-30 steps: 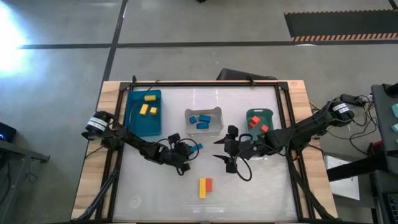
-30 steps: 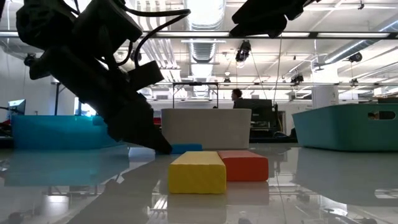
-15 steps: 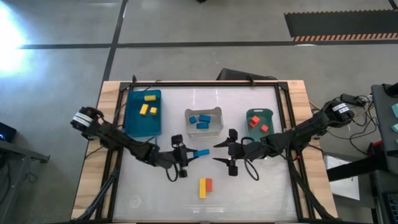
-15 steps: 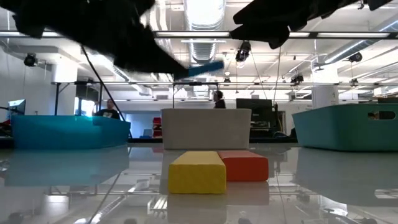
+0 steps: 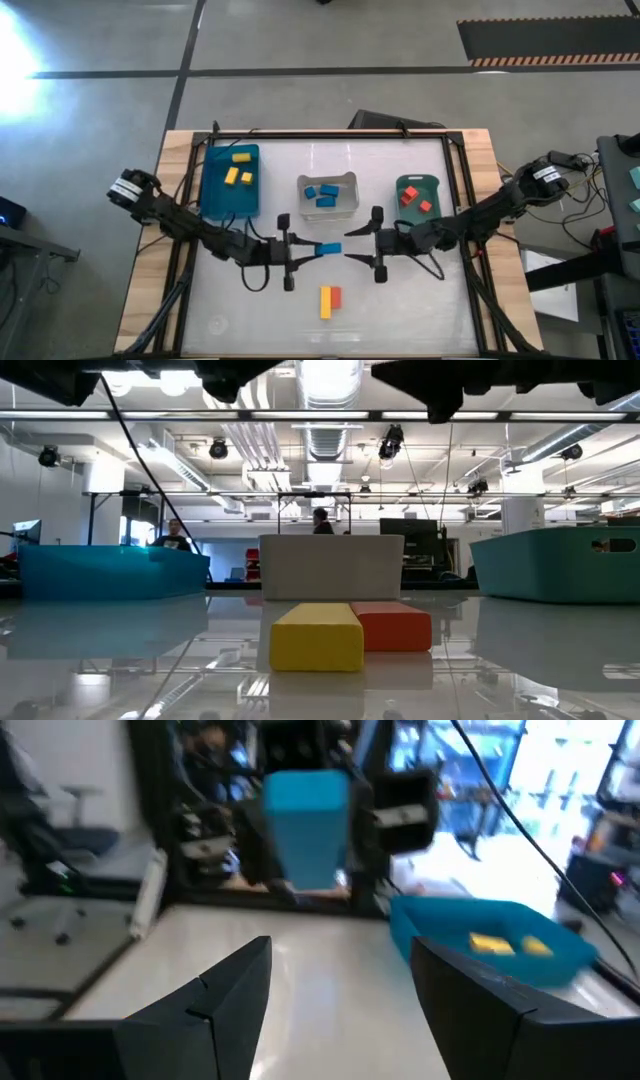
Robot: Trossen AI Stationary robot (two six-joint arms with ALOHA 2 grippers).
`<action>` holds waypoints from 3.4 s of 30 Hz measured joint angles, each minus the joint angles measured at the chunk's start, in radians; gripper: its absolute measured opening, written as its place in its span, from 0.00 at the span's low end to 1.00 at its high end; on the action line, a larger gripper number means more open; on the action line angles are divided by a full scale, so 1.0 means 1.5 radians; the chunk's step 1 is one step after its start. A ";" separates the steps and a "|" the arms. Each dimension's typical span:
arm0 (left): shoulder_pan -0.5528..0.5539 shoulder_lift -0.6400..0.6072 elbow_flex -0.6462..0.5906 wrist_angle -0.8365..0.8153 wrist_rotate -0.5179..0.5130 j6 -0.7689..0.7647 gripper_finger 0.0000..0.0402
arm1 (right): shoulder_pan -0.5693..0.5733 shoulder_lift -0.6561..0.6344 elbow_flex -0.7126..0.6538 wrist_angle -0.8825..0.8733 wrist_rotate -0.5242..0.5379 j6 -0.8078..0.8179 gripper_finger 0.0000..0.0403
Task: Sort & place blocks by color
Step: Put the blue block into the gray bin
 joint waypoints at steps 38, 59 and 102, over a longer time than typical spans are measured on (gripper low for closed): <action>0.004 0.001 -0.014 0.084 0.011 0.033 0.23 | -0.030 0.232 0.094 0.469 -0.065 -0.170 0.24; 0.004 0.001 -0.014 0.051 0.011 0.016 0.46 | -0.031 0.231 0.094 0.449 -0.076 -0.168 0.24; 0.010 -0.417 -0.030 -0.573 -0.184 0.004 0.57 | -0.495 0.339 0.618 -0.967 -0.386 -0.129 0.25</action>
